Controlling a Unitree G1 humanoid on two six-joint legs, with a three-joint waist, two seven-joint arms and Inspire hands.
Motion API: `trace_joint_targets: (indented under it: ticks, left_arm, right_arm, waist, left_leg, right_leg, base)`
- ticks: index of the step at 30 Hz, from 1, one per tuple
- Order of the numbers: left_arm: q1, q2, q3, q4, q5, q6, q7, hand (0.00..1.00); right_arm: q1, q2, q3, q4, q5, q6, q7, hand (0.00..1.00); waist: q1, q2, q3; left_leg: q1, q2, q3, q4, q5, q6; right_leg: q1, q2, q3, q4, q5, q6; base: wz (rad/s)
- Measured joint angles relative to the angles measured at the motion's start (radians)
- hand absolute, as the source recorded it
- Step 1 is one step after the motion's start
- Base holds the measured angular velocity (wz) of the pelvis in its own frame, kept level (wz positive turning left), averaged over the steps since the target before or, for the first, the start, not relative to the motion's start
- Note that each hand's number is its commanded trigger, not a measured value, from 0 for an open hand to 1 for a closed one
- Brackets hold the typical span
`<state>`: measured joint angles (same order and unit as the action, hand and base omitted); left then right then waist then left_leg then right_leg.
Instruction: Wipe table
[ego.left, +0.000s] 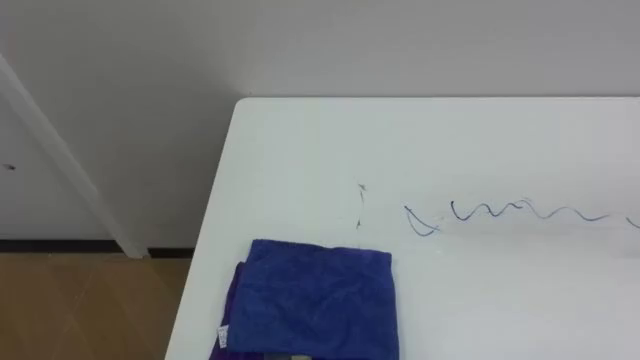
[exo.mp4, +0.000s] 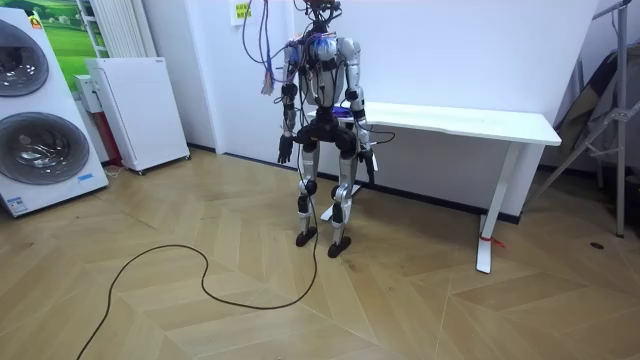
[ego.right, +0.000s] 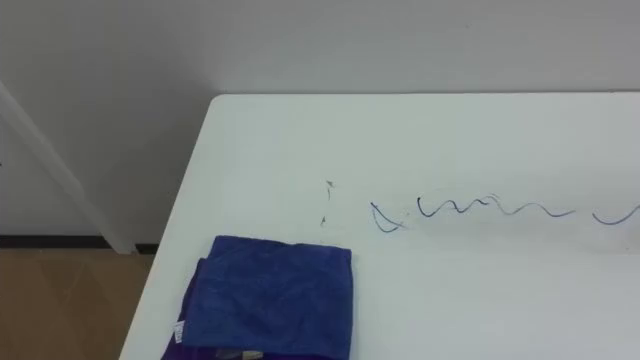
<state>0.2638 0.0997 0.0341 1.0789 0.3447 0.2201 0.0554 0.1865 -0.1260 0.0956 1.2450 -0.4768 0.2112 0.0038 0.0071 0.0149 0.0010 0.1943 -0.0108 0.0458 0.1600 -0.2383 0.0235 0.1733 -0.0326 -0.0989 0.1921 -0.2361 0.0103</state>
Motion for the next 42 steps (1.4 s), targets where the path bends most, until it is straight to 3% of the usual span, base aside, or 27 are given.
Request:
trace_joint_targets:
  ticks: [16,20,24,28,30,36,42]
  left_arm:
    - [-0.001,0.0,0.0,0.0,0.001,0.002,0.0,0.0]
    - [-0.001,0.0,0.002,0.0,-0.001,0.006,0.0,0.0]
    - [0.002,0.0,0.005,-0.006,-0.009,0.008,0.003,0.0]
    - [0.003,-0.001,0.064,-0.006,0.0,0.012,0.003,0.0]
    - [0.013,0.004,0.116,-0.01,0.0,0.012,0.008,0.0]
    - [0.045,0.012,0.279,-0.069,0.0,0.008,0.03,0.0]
    - [0.039,0.047,0.281,-0.078,-0.001,-0.023,0.056,0.0]
  right_arm:
    - [-0.007,0.0,0.0,0.001,0.01,0.0,-0.001,0.0]
    - [-0.002,0.0,0.0,0.005,0.089,0.001,-0.002,0.0]
    - [0.009,0.003,-0.011,0.02,0.288,0.008,-0.035,0.0]
    - [0.013,0.0,-0.15,0.057,0.473,0.007,-0.07,0.0]
    - [0.016,-0.006,-0.266,0.078,0.608,0.007,-0.115,0.0]
    - [0.049,-0.043,-0.56,0.073,0.9,-0.008,-0.245,0.0]
    - [0.029,-0.08,-0.628,-0.037,0.935,-0.03,-0.403,0.0]
  waist:
    - [0.003,-0.011,-0.0009]
    - [0.001,-0.016,-0.0003]
    - [-0.001,-0.019,-0.0006]
    - [-0.012,-0.023,0.0006]
    - [-0.042,-0.031,0.0004]
    - [-0.088,-0.05,0.0009]
    - [-0.092,-0.075,0.0023]
  left_leg:
    - [-0.001,-0.001,0.005,0.0,0.0,0.0]
    - [-0.001,-0.001,0.005,0.001,0.0,0.0]
    - [0.001,-0.001,0.005,0.003,0.0,0.0]
    - [0.007,-0.001,0.005,0.002,0.0,0.0]
    - [0.006,-0.001,0.005,0.001,0.0,0.0]
    - [0.01,0.001,0.007,-0.009,0.0,0.0]
    - [0.006,0.002,0.034,-0.009,0.0,0.0]
  right_leg:
    - [0.0,0.0,0.008,-0.005,0.0,0.0]
    - [0.0,0.0,0.01,-0.005,0.0,0.0]
    - [-0.001,-0.001,0.012,-0.005,0.0,0.0]
    - [0.004,-0.001,0.013,-0.006,0.0,0.0]
    - [0.005,0.0,0.012,-0.005,-0.001,0.001]
    - [0.0,0.001,0.016,-0.002,-0.002,0.0]
    - [-0.019,0.003,0.029,0.013,-0.002,0.0]
  base:
    - [0.0]
    - [0.0]
    - [0.0]
    - [0.0]
    - [0.0]
    - [-0.01]
    - [-0.11]
